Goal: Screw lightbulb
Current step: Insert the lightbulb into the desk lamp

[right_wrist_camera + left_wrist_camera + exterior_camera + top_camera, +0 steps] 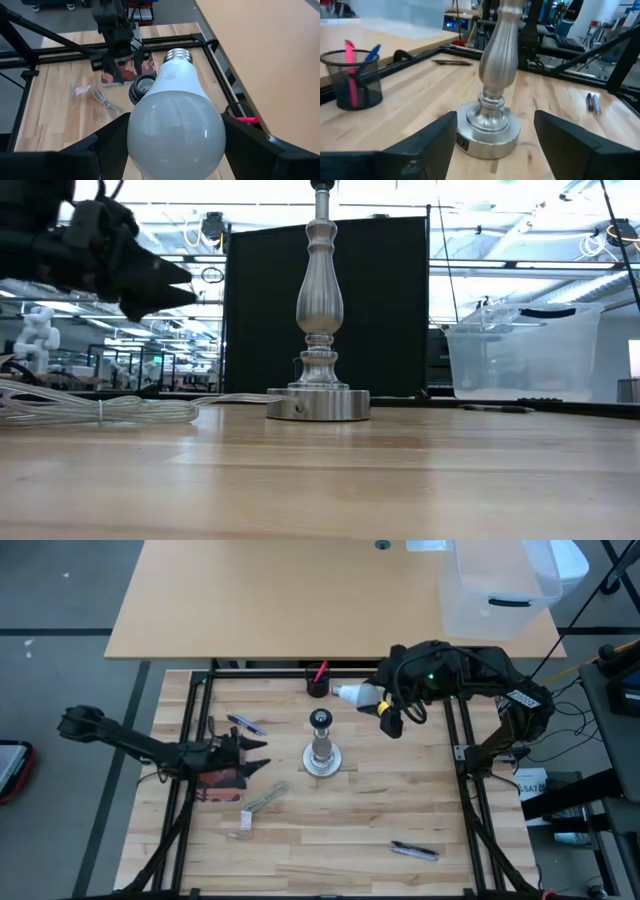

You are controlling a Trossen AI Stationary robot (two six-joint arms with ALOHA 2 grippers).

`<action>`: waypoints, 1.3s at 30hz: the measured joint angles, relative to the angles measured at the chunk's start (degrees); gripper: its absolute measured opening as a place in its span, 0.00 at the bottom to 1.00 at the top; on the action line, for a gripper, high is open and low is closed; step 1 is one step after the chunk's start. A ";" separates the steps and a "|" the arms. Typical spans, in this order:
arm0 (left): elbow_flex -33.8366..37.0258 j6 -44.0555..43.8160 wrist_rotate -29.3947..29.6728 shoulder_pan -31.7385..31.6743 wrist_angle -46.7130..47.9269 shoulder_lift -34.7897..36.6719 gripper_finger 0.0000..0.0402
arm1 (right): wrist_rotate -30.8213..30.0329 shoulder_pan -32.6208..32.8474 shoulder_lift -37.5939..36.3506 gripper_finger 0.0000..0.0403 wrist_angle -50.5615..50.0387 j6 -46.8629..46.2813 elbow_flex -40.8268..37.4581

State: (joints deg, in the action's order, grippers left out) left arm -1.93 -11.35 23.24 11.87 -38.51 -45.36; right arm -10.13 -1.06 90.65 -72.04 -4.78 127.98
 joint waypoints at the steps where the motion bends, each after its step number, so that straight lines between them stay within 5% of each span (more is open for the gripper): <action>1: -0.91 0.64 -0.68 -0.47 -1.56 -2.71 0.68 | 0.00 0.00 0.00 0.66 0.28 0.26 0.00; 11: -12.23 7.60 -4.36 -5.09 -4.95 -27.13 0.68 | 0.91 0.04 -0.02 0.66 0.38 0.91 0.00; 18: -16.63 8.91 -9.16 -8.33 -7.17 -36.17 0.68 | 1.53 0.63 -0.02 0.67 -2.34 -0.08 0.00; 26: -16.66 10.87 -10.79 -9.61 -12.68 -35.12 0.68 | 1.46 2.48 -0.02 0.66 -7.89 -2.38 0.00; 39: -16.68 15.32 -10.99 -9.61 -12.47 -20.87 0.68 | 1.16 3.06 0.73 0.66 -12.22 -6.50 0.00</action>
State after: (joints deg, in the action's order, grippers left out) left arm -18.61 3.97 12.25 2.26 -50.97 -66.23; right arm -8.97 2.00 91.38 -84.25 -11.28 127.98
